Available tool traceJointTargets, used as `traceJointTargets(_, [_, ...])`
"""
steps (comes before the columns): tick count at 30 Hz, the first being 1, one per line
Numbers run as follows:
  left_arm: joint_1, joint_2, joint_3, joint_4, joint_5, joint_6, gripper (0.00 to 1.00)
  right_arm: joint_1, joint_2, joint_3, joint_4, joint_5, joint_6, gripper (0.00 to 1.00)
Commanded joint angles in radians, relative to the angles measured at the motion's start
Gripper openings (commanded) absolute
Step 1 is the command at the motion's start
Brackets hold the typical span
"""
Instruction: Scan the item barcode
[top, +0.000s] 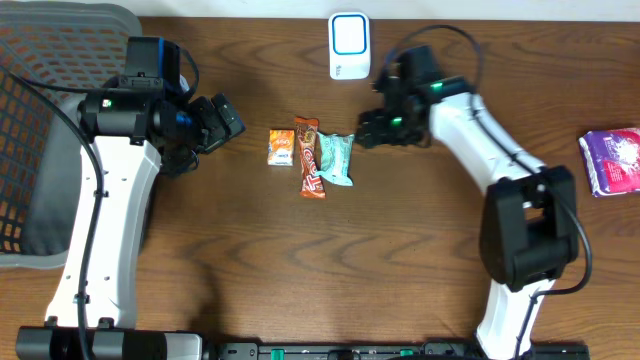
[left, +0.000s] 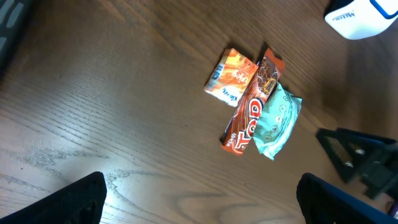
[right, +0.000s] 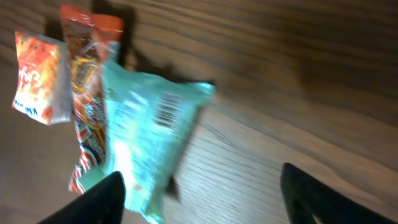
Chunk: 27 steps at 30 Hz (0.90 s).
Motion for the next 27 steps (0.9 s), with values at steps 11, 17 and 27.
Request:
traceJointTargets(11, [0.003,0.005,0.007,-0.003,-0.002,0.013,0.98,0.298,-0.031,0.002,0.068,0.466,0.090,0.59])
traceJointTargets(17, [0.003,0.005,0.007,-0.003,-0.002,0.013,0.98,0.395,-0.031,-0.026,0.076,0.669,0.193,0.53])
traceJointTargets(27, [0.003,0.005,0.007,-0.003,-0.002,0.013,0.98,0.423,-0.031,-0.200,0.266,0.735,0.229,0.52])
